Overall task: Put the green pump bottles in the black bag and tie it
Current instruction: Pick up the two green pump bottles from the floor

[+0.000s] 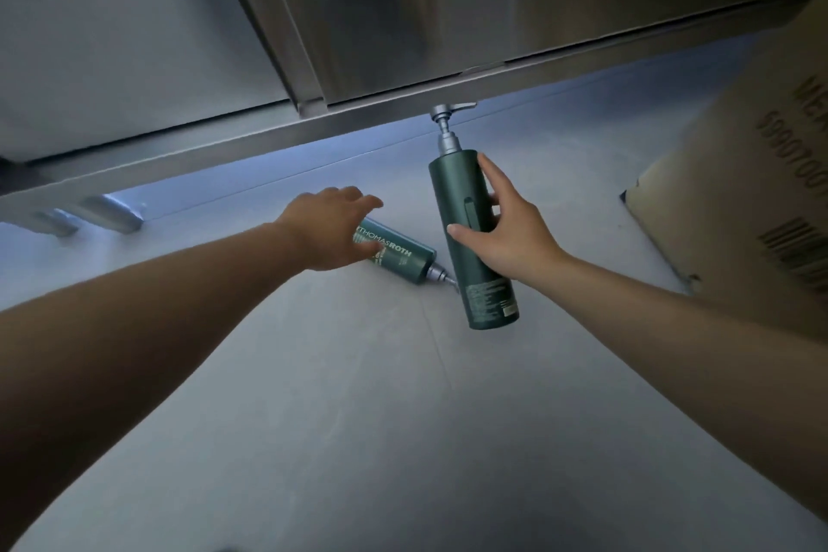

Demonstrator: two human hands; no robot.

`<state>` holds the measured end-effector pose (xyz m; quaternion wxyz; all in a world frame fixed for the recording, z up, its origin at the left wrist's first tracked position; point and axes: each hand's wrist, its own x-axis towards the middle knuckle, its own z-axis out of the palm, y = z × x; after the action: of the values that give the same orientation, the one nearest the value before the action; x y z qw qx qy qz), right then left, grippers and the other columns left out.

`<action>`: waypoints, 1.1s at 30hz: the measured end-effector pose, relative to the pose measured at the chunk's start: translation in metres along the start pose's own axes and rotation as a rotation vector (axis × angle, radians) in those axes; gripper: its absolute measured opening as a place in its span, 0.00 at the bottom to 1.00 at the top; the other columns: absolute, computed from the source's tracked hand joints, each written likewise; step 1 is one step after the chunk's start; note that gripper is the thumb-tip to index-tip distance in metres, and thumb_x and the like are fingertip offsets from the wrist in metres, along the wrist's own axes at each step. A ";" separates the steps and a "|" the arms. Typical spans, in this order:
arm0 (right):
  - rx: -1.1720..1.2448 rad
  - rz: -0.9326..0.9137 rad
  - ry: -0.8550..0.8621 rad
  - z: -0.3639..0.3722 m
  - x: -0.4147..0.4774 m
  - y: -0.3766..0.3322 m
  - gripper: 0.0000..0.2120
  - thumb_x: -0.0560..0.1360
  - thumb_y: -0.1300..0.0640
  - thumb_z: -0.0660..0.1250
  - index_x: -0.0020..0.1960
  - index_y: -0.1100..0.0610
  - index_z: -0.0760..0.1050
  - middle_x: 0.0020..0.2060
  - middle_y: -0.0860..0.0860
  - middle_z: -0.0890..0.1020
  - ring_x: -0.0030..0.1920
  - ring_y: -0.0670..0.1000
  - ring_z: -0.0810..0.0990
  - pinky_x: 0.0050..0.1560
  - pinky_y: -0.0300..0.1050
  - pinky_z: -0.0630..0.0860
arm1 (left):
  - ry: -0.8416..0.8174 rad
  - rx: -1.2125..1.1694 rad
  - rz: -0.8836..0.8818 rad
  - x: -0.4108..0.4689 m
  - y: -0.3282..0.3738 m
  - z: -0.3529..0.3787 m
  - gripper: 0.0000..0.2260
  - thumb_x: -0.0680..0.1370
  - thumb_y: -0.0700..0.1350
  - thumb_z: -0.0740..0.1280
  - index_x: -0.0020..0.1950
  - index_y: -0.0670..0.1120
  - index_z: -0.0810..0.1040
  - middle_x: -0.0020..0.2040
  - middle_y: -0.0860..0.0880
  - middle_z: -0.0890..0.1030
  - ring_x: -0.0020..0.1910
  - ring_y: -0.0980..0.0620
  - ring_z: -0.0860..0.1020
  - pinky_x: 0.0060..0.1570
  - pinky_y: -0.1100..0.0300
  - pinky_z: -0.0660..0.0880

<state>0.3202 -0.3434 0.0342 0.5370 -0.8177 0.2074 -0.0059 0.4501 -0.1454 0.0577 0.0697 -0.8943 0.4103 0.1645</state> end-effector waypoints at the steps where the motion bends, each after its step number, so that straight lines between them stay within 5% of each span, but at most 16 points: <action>1: 0.008 0.017 0.034 0.001 0.000 0.002 0.43 0.70 0.54 0.73 0.74 0.38 0.50 0.49 0.40 0.72 0.48 0.47 0.77 0.42 0.35 0.71 | -0.005 -0.003 0.018 0.005 -0.001 0.007 0.28 0.75 0.61 0.61 0.72 0.52 0.62 0.68 0.47 0.71 0.65 0.45 0.70 0.57 0.49 0.71; 5: 0.065 0.094 0.180 0.003 -0.016 0.018 0.43 0.69 0.53 0.73 0.73 0.35 0.50 0.48 0.32 0.70 0.47 0.40 0.76 0.41 0.30 0.69 | 0.013 -0.072 0.136 0.026 0.001 0.038 0.27 0.74 0.59 0.64 0.71 0.54 0.64 0.69 0.48 0.70 0.66 0.45 0.70 0.61 0.48 0.69; 12: 0.097 0.188 0.307 0.019 -0.067 0.056 0.43 0.69 0.51 0.74 0.72 0.33 0.50 0.57 0.39 0.71 0.56 0.45 0.74 0.52 0.38 0.70 | -0.016 -0.053 0.303 0.047 -0.004 0.086 0.27 0.75 0.56 0.65 0.73 0.59 0.61 0.70 0.51 0.68 0.70 0.48 0.65 0.69 0.43 0.58; 22: 0.082 0.262 0.329 0.030 -0.090 0.064 0.43 0.69 0.50 0.74 0.71 0.31 0.50 0.56 0.41 0.71 0.49 0.35 0.73 0.42 0.29 0.68 | 0.025 -0.278 0.067 0.019 0.000 0.115 0.29 0.73 0.63 0.63 0.72 0.62 0.60 0.63 0.48 0.73 0.61 0.44 0.70 0.57 0.49 0.72; 33: 0.049 0.245 0.196 0.066 -0.092 0.061 0.43 0.68 0.52 0.74 0.71 0.30 0.51 0.58 0.40 0.73 0.56 0.44 0.76 0.55 0.41 0.74 | -0.025 -0.350 -0.015 -0.044 -0.024 0.142 0.30 0.78 0.57 0.60 0.76 0.59 0.48 0.65 0.45 0.71 0.61 0.42 0.72 0.55 0.51 0.73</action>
<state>0.2310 -0.2747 -0.0277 0.5308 -0.7684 0.3567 -0.0253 0.4078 -0.0620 -0.0603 -0.0809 -0.8936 0.3678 0.2442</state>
